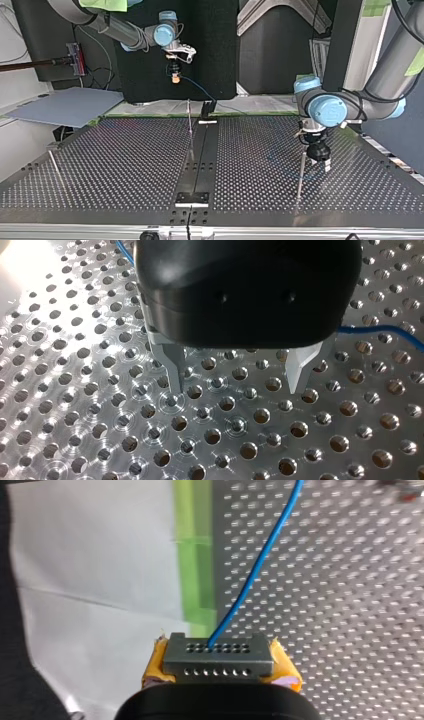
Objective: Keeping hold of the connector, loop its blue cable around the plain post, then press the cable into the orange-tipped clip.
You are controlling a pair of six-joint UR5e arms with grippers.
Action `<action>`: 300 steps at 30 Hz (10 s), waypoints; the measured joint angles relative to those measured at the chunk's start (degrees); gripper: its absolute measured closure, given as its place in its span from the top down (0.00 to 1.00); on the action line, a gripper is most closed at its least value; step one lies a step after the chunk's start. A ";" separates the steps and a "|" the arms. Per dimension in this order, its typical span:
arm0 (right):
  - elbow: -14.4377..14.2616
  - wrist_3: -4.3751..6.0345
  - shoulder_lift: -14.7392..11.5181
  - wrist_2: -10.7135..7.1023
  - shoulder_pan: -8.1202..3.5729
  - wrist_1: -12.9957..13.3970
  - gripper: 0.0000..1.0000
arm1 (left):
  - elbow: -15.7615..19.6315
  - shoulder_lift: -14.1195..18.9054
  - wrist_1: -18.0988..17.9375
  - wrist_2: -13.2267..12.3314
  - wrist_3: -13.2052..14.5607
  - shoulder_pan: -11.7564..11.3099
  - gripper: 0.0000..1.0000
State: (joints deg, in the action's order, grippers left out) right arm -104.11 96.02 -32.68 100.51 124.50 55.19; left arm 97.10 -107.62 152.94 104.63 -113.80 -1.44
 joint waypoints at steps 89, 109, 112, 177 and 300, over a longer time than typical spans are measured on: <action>-8.07 -1.25 -10.01 4.26 -1.78 9.76 0.00 | 7.78 -0.94 -1.71 -16.46 -26.32 -4.63 1.00; -8.06 -1.24 -10.01 4.26 -1.70 9.77 0.00 | 8.31 -5.07 4.02 -11.76 -24.35 -3.74 1.00; -8.06 -1.25 -10.01 4.26 -1.70 9.76 0.00 | 8.31 -4.83 5.22 -11.64 -23.62 -3.72 1.00; -7.40 1.54 -10.04 3.21 -2.32 9.87 0.00 | -0.60 25.44 29.13 -0.95 0.29 -0.20 1.00; -7.39 -0.94 -10.01 3.21 -1.51 7.50 0.00 | -5.64 19.43 36.44 4.77 30.75 20.14 1.00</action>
State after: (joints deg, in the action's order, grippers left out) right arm -111.50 95.07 -42.69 103.72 122.99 62.69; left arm 91.46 -88.19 189.38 109.40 -83.05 18.70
